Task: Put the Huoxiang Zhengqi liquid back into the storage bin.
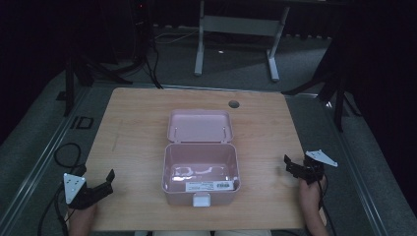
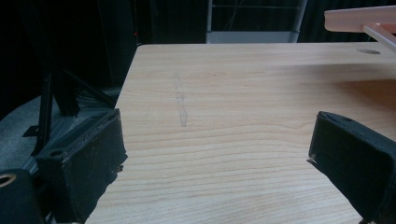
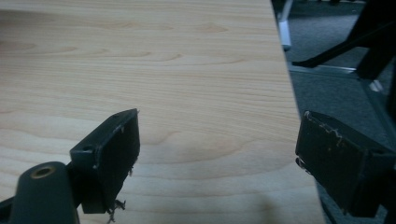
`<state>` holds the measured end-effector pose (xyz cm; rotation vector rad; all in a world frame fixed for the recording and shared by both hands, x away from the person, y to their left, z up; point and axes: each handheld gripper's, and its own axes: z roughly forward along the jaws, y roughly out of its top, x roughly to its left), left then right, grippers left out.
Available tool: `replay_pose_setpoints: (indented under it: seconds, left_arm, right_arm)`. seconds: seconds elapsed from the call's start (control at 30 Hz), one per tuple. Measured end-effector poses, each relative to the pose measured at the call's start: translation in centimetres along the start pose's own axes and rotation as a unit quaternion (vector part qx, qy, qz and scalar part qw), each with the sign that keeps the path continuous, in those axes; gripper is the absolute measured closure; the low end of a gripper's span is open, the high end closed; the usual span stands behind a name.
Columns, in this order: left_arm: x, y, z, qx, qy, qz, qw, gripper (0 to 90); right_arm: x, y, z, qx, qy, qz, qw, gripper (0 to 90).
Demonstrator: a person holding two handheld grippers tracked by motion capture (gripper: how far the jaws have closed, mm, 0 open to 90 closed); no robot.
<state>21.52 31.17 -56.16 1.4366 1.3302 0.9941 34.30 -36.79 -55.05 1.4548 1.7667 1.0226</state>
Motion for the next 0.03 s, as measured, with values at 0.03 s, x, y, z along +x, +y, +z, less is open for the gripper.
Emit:
replay_pose_setpoints:
  seconds: [0.03]
  left_arm:
    - [0.00,0.00,0.00,0.000,0.000,0.000,1.0000,3.9]
  right_arm:
    - [0.11,0.01,0.05,0.001,-0.002,-0.005,1.0000,13.6]
